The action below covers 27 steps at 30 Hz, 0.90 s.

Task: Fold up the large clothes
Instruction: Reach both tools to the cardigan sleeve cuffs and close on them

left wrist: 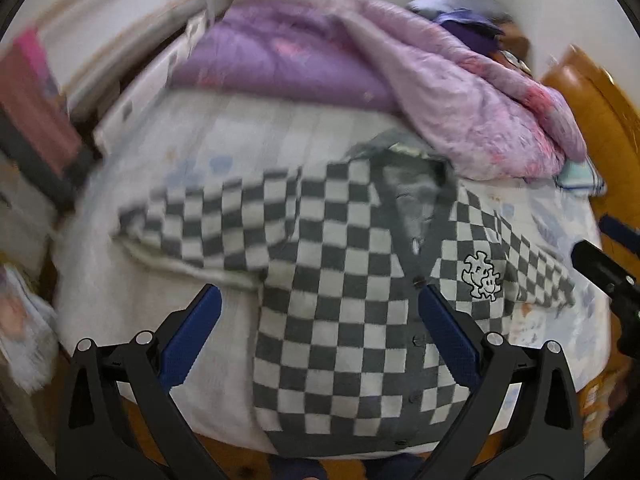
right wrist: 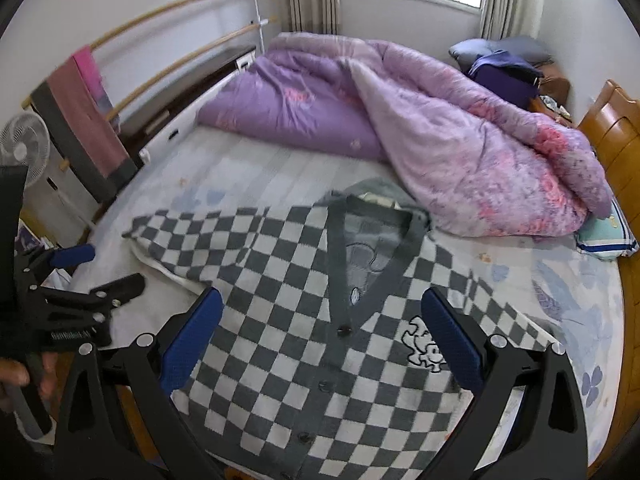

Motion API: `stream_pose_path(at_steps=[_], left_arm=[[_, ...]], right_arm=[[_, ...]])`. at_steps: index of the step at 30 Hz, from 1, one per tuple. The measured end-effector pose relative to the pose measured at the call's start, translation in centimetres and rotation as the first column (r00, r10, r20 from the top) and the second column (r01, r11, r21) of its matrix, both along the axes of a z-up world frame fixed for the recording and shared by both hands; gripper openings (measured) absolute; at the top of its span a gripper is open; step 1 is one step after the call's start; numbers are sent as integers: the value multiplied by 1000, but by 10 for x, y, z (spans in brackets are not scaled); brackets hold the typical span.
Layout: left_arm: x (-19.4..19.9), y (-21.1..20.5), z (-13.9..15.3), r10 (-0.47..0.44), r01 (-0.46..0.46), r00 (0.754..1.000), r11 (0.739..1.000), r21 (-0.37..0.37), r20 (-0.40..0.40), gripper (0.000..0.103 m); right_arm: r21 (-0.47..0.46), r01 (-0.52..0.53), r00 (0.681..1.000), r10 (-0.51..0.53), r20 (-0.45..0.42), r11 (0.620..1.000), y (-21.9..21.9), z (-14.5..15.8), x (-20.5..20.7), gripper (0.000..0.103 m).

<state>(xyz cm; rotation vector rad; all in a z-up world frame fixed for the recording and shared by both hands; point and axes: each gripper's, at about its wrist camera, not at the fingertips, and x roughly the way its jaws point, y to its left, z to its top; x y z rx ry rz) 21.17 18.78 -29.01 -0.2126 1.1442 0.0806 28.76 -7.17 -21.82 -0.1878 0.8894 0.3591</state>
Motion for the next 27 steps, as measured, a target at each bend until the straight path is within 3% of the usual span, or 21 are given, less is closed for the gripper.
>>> stream_pose_path(at_steps=[3, 5, 7, 8, 10, 13, 17, 20, 22, 23, 27], left_arm=[[6, 60, -41, 84, -86, 996, 989, -119, -28, 98], [12, 107, -71, 153, -159, 987, 975, -155, -50, 98], [17, 148, -95, 219, -232, 972, 957, -173, -89, 98], [18, 173, -106, 263, -279, 959, 942, -187, -106, 98], [22, 221, -124, 341, -357, 934, 910, -211, -108, 98], [26, 294, -155, 471, -487, 873, 829, -274, -127, 98], [35, 348, -191, 547, -572, 820, 778, -259, -168, 97], [38, 379, -211, 609, -636, 771, 717, -286, -186, 95], [41, 393, -224, 619, -649, 760, 706, -281, -200, 89], [43, 397, -230, 618, -652, 758, 700, -293, -209, 80], [49, 410, -256, 626, -675, 736, 650, -349, -259, 77]], right_arm=[[20, 23, 999, -22, -47, 1000, 20, -27, 20, 94], [32, 47, 995, -44, -90, 998, 34, -48, 36, 83], [41, 65, 989, -59, -138, 997, 48, -69, 49, 56], [43, 76, 983, -68, -169, 996, 56, -83, 57, 49], [56, 90, 971, -75, -228, 994, 71, -107, 69, 25], [76, 121, 952, -94, -291, 990, 97, -145, 86, 4], [89, 134, 931, -94, -354, 987, 132, -183, 101, 2], [103, 155, 911, -102, -401, 982, 148, -204, 110, 2], [98, 163, 903, -108, -415, 982, 155, -213, 114, 2], [94, 161, 898, -106, -428, 982, 159, -218, 116, 2], [81, 156, 888, -104, -448, 985, 166, -234, 123, 5]])
